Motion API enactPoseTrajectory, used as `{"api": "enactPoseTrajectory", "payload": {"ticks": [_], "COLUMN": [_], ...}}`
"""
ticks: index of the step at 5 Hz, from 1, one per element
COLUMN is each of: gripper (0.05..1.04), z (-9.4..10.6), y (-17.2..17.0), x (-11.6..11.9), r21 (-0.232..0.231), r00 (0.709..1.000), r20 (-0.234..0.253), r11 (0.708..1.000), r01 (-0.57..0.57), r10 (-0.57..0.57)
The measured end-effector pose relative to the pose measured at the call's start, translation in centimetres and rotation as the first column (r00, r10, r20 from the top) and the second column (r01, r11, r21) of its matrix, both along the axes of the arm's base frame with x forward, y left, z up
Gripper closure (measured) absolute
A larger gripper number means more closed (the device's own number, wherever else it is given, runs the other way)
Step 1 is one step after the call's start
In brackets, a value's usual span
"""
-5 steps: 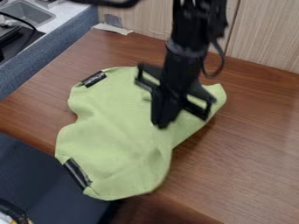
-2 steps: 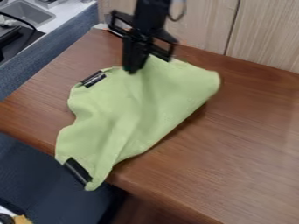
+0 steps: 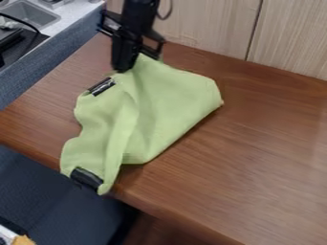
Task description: Fold the cloth from top left to bottom right
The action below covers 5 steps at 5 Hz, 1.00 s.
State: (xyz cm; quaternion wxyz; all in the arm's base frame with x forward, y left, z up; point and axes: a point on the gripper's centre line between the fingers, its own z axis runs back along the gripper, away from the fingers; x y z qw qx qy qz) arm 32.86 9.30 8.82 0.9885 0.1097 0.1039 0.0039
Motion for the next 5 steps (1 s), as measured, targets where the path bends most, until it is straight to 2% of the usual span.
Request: {"api": "enactPoseTrajectory", "payload": {"ticks": [2, 4, 5], "gripper": [1.029, 1.008, 0.862], "z": [-2.9, -5.7, -5.5], "y": [4.7, 6.5, 6.6], "x": [-0.4, -1.0, -0.9], "r21": [0.023, 0.046, 0.055], "r00": [0.997, 0.990, 0.989], "r20": [-0.061, -0.129, -0.128], "r11": [0.998, 0.998, 0.997], "r01": [-0.051, -0.050, -0.060], "r10": [0.052, 0.056, 0.067]}}
